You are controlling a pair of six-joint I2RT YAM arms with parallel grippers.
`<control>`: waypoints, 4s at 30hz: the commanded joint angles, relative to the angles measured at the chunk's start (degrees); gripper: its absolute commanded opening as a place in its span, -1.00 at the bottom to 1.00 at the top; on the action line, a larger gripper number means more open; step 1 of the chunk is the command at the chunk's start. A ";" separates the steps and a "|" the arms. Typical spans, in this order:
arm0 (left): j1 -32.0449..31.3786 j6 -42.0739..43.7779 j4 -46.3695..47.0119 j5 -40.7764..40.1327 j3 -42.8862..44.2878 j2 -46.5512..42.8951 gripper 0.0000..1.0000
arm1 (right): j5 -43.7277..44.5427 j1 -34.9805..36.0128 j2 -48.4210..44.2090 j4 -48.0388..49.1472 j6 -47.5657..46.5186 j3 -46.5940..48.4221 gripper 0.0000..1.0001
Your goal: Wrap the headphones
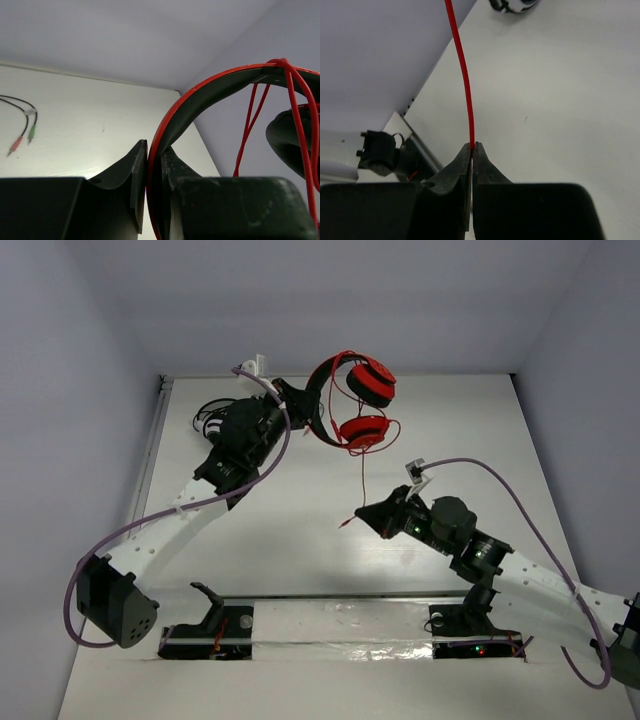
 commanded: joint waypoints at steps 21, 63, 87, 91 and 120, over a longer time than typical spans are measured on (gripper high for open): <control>-7.76 5.41 12.12 -25.80 -11.90 11.10 -1.00 | -4.33 4.28 4.06 13.39 10.02 9.99 -1.00; -12.61 4.09 5.80 -25.02 -10.77 19.54 -1.00 | 48.51 4.80 41.95 2.15 19.16 27.13 -0.87; -4.35 6.73 -0.43 -12.62 -1.82 24.10 -1.00 | 55.70 4.28 25.62 -18.50 19.42 23.37 -0.99; -4.35 7.43 -0.53 -11.22 1.61 26.92 -1.00 | 57.12 4.28 16.95 -19.75 17.50 17.66 -1.00; -6.55 8.49 -2.63 -19.04 -10.50 -5.90 0.98 | 49.39 4.28 -21.42 -43.21 10.64 23.26 0.99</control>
